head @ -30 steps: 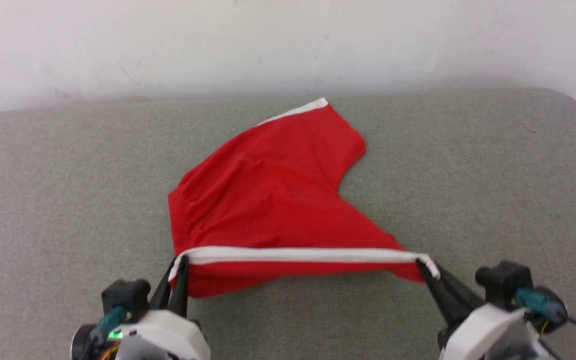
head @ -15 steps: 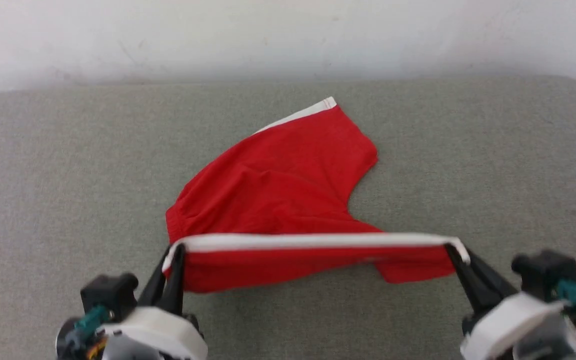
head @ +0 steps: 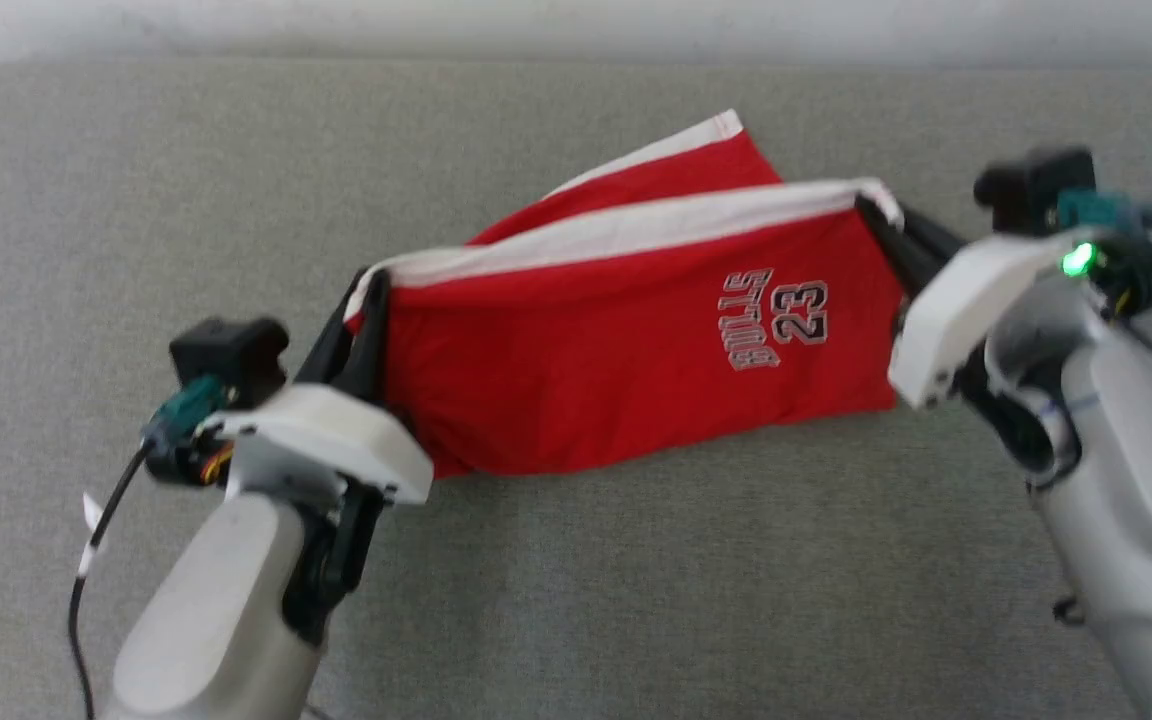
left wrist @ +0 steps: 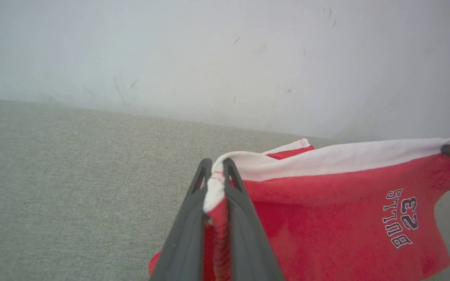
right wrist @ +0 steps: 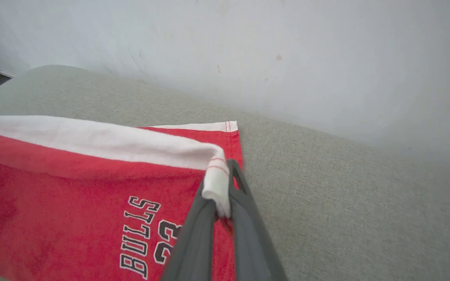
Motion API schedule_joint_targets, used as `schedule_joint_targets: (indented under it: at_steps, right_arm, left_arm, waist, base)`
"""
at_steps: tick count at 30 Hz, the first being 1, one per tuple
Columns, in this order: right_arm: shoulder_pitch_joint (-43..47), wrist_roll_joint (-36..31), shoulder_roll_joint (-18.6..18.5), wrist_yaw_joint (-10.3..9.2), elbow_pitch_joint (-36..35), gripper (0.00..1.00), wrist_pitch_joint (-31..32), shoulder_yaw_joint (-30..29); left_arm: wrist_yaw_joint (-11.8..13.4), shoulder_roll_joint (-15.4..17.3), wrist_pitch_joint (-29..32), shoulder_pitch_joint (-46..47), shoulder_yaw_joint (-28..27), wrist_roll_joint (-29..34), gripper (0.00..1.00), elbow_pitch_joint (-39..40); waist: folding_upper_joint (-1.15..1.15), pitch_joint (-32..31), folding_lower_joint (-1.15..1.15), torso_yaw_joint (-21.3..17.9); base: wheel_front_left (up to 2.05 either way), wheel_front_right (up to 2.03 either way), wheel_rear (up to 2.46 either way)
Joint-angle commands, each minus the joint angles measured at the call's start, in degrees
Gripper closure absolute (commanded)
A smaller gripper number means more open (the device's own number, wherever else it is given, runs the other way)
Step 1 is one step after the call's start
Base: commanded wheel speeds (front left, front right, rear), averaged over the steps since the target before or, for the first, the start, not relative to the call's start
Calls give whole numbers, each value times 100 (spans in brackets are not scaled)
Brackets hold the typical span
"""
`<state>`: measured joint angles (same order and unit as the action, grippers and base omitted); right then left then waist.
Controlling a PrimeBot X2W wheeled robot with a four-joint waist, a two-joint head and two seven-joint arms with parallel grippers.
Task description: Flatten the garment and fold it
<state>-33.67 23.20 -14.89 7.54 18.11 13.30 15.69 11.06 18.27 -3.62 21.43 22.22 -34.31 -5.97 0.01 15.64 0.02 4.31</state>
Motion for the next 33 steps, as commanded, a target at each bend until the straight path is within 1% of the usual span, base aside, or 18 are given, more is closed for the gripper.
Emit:
schedule_joint_targets:
  at_steps: [1,6,10,14,19,20,21,22,23,24,25,28,31,33]
  right_arm:
    - [-198,53,-16,-5,171,100,-68,43]
    - [-1325,261,-114,-5,1292,100,-262,486]
    - [-1989,391,-187,-5,1933,100,-517,852]
    - [-2462,503,-246,-5,2463,100,-839,1125]
    - [-2791,612,-259,-5,3000,100,-1284,1452]
    - [-2813,651,-235,-5,3097,90,-1357,1526]
    - [-2828,685,-218,-5,3180,67,-1430,1609]
    - [-2840,718,-209,-5,3262,51,-1512,1681]
    - [-2838,761,-197,-5,3337,0,-1586,1760]
    - [-2828,795,-189,-5,3399,0,-1672,1844]
    - [-2814,824,-187,-5,3452,0,-1779,1922]
    - [-2729,892,-198,-5,3533,0,-2239,2103]
    - [-2594,911,-202,-5,3467,0,-2642,2226]
    - [-2449,877,-229,-5,3324,0,-2768,2252]
  left_arm:
    - [-57,-55,-37,175,11,-5,100,-90]
    - [-285,-308,-133,907,157,42,100,-691]
    - [-356,-473,-249,1281,211,72,100,-1081]
    - [-365,-610,-455,1430,203,67,100,-1341]
    - [-416,-721,-616,1434,204,-1,100,-1579]
    - [-446,-745,-625,1432,206,-34,100,-1619]
    - [-477,-764,-628,1432,219,-57,100,-1659]
    - [-525,-790,-618,1431,242,-85,100,-1697]
    - [-582,-832,-607,1427,252,-144,68,-1725]
    - [-634,-866,-593,1421,260,-198,26,-1754]
    - [-662,-879,-584,1413,269,-224,0,-1787]
    - [-695,-910,-606,1343,250,-310,0,-1857]
    - [-617,-843,-698,1204,190,-308,0,-1833]
    - [-516,-745,-763,1080,143,-257,0,-1747]
  waist:
    - [-1,355,-2,255]
    - [-1,742,-2,522]
    - [-1,998,-2,660]
    - [-1,1149,-2,743]
    - [-1,1222,-2,808]
    - [-1,1225,-2,817]
    - [-1,1224,-2,826]
    - [-1,1220,-2,833]
    - [-1,1211,-2,838]
    - [-1,1189,-2,841]
    - [-1,1159,-2,840]
    - [-1,1020,-2,815]
    - [-1,828,-2,723]
    - [-1,675,-2,651]
  base:
    - [0,0,0]
    - [0,0,0]
    - [0,0,0]
    - [0,0,0]
    - [0,0,0]
    - [0,0,0]
    - [0,0,0]
    - [0,0,0]
    - [0,0,0]
    - [0,0,0]
    - [0,0,0]
    - [0,0,0]
    - [0,0,0]
    - [0,0,0]
